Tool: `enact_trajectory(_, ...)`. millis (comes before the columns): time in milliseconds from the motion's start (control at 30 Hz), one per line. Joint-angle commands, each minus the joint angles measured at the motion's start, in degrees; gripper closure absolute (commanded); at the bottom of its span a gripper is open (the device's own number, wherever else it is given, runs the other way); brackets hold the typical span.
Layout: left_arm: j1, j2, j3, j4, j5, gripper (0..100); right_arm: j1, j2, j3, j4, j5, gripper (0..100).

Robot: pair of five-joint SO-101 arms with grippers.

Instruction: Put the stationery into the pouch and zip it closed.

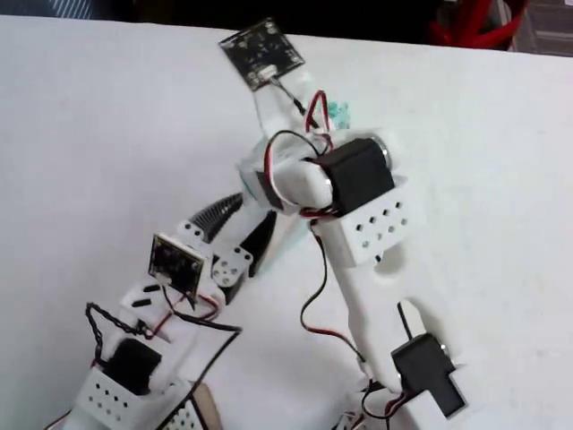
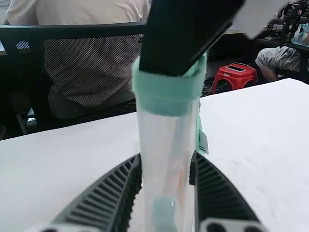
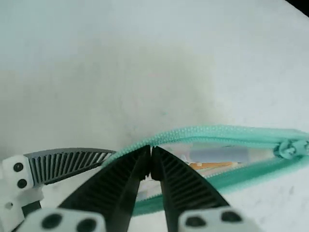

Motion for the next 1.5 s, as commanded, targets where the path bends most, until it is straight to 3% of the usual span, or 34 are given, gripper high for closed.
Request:
enact_trajectory(0,5.8,-0.6,-0.7,-2.4,-0.8,83,-4.3,0.2,-1.3,0.3,4.4,97.9)
enact_trajectory(133,6.1,-0.6,-0.8,-2.1,-0.8,83,-6.3,-0.1,-1.2,0.4,11.0,98.0)
enact_trajectory(700,8.0,-0.6,-5.1,-3.4,-0.9,98,-9.1,-6.5,1.4,0.4,16.6,97.1)
enact_trajectory(933,8.3,-0.7,-5.6,-1.1,-0.9,98,-7.0,-9.9,-10.9,0.4,1.8,83.3)
enact_trajectory(1133,8.2,-0.7,-5.4,-1.1,-0.9,98,-6.4,-10.1,-11.9,0.4,-0.2,83.3)
enact_trajectory(1300,7.9,-0.6,-5.3,-1.1,-0.9,98,0.0,-10.2,-13.0,0.5,-13.7,81.9)
enact_trajectory(1467,7.8,-0.7,-3.7,-1.1,-1.1,98,6.9,-10.5,-5.0,0.5,-22.7,76.5)
